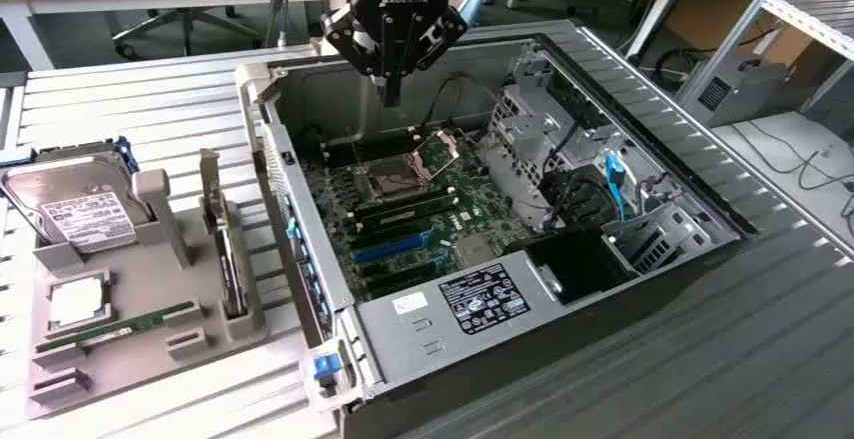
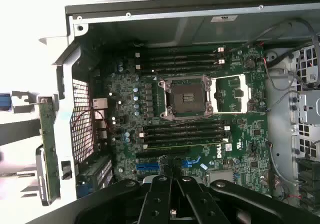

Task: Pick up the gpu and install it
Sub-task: 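Reach for the gpu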

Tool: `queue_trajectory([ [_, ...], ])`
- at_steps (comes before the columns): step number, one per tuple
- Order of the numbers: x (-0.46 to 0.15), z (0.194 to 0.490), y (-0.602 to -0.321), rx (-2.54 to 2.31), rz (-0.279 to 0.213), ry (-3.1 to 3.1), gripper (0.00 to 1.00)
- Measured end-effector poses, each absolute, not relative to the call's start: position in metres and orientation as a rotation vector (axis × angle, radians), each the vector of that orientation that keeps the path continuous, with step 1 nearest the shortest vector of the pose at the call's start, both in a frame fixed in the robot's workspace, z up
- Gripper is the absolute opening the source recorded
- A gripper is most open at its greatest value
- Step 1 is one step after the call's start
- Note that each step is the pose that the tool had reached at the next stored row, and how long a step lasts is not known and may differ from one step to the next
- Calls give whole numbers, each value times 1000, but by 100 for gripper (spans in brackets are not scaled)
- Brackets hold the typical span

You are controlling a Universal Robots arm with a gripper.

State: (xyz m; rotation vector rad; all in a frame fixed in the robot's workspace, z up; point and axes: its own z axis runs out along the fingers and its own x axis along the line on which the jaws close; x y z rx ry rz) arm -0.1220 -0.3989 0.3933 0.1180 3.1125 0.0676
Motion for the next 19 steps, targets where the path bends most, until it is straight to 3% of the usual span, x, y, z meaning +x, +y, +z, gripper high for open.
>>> queue_trajectory([
  [19, -127, 393, -399, 118, 68, 3112, 11],
])
